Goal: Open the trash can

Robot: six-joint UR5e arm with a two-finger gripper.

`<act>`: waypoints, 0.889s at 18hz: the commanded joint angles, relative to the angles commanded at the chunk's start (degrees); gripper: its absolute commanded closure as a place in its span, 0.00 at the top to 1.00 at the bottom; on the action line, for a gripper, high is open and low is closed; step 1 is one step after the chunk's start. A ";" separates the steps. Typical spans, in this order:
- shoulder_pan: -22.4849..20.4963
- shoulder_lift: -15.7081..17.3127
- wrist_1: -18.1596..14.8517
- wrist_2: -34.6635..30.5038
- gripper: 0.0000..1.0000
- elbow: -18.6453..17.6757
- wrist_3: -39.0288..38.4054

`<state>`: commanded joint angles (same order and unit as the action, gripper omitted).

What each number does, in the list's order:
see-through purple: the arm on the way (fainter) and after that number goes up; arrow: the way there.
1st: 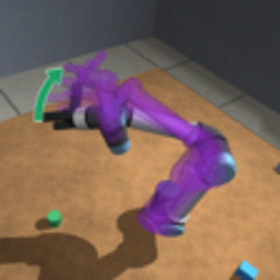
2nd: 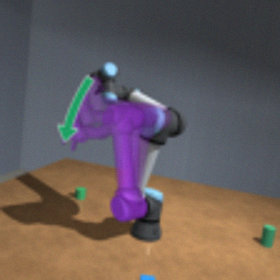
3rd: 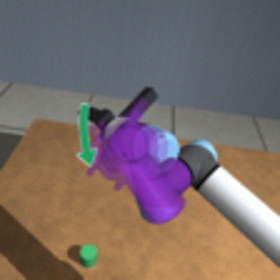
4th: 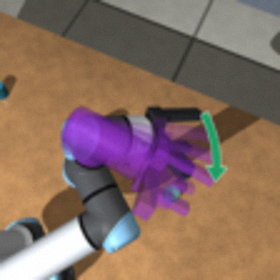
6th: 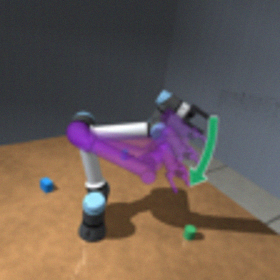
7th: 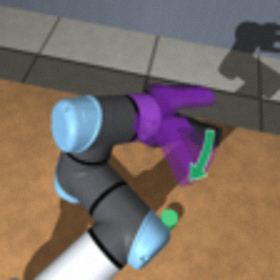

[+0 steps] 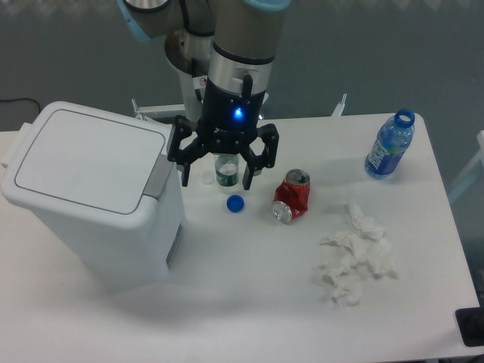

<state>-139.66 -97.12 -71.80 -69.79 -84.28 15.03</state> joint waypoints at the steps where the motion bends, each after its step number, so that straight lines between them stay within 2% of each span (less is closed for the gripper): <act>1: 0.00 0.09 0.00 0.00 1.00 -0.44 0.00; 6: 0.18 1.32 -0.35 0.44 1.00 -2.29 0.00; 16: 0.79 1.58 -1.14 0.44 1.00 -2.82 0.00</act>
<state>-138.87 -95.54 -72.95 -69.35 -87.10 15.03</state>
